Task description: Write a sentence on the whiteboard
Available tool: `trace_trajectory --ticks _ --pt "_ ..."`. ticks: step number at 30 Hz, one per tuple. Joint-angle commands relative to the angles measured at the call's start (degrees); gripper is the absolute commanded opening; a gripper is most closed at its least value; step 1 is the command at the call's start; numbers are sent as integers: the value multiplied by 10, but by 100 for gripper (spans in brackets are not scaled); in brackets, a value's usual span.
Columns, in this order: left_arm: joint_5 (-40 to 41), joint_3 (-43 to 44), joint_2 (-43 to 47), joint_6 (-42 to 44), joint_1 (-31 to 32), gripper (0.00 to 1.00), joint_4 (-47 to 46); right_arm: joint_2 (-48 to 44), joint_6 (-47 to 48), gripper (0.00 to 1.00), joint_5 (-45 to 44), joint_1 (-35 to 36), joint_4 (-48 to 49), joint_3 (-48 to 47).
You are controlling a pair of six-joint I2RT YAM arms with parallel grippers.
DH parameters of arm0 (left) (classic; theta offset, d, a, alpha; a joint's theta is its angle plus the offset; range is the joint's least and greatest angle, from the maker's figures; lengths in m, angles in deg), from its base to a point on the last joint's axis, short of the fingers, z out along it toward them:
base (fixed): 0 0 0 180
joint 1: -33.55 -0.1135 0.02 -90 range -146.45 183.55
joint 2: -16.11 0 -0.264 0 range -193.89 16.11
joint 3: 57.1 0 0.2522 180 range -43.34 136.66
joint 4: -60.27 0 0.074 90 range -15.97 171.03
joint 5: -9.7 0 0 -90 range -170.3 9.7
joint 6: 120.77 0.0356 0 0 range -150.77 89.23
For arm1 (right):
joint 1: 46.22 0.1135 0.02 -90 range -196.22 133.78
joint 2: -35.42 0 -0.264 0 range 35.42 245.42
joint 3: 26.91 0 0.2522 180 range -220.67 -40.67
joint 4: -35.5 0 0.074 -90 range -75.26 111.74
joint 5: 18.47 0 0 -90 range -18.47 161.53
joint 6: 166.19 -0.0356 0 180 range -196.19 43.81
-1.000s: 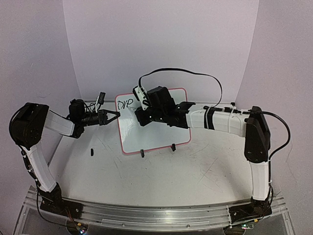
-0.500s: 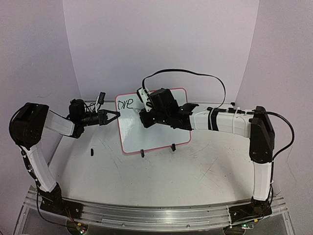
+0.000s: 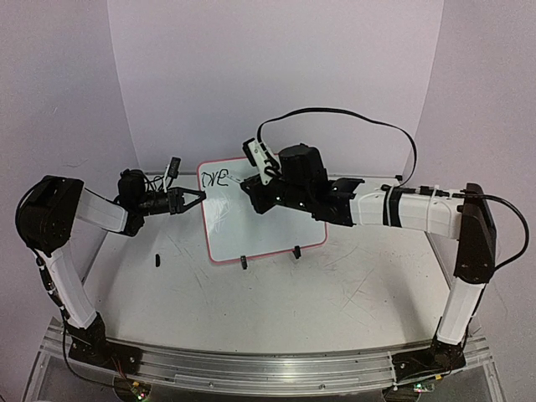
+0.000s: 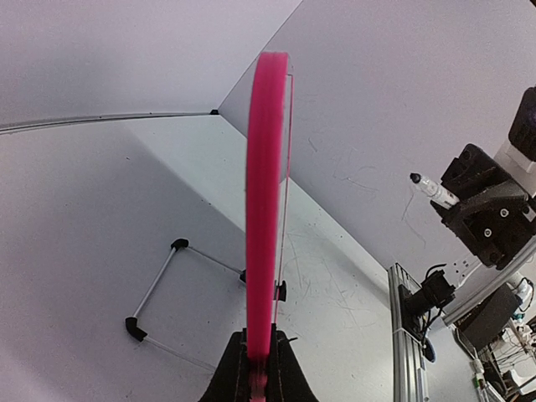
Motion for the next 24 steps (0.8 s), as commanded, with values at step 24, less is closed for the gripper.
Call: trace_trajectory --ticks 24 --pt "37 17 34 77 12 0 37 22 22 0 2 -27 -8 -50"
